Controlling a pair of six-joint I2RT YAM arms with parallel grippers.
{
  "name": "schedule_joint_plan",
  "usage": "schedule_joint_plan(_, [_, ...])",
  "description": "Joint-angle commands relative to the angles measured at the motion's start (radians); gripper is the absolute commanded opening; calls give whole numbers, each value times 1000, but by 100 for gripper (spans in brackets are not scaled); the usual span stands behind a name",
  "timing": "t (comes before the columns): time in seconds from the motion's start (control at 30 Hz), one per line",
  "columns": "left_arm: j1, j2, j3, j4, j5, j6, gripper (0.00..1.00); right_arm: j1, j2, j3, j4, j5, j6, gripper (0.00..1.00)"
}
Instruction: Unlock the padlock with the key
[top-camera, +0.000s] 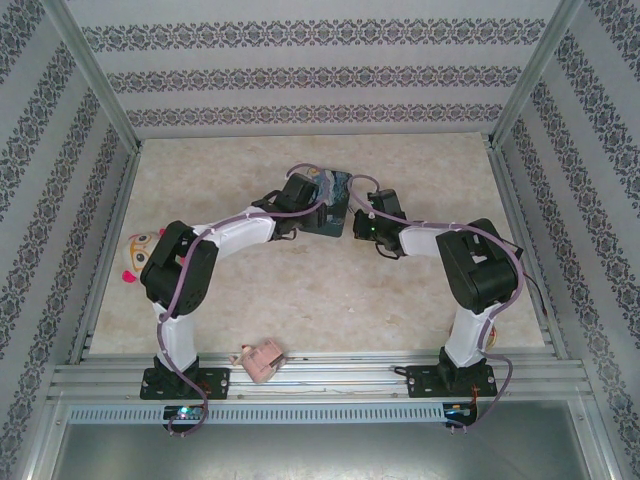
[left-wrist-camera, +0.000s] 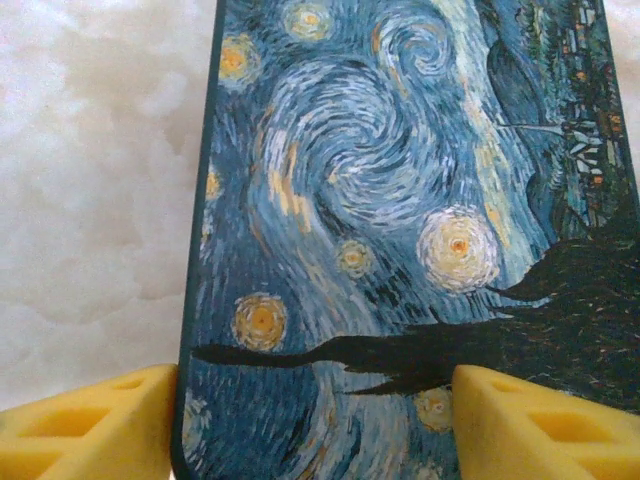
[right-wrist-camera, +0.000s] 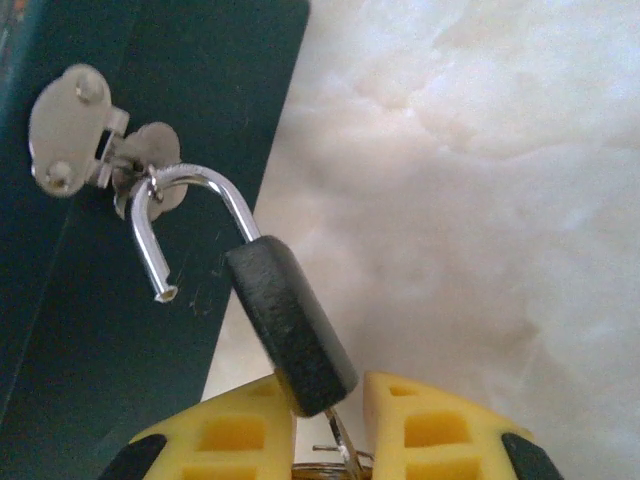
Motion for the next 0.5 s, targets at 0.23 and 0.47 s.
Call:
schedule_joint_plan(0.23, [32,15,-57,-71,80,77,56,-4,19,-13,129,-98,95,0])
schedule_joint_plan(0.47, [30,13,-68,-72,101,82,53,-15,17,-49,239,-80,190,0])
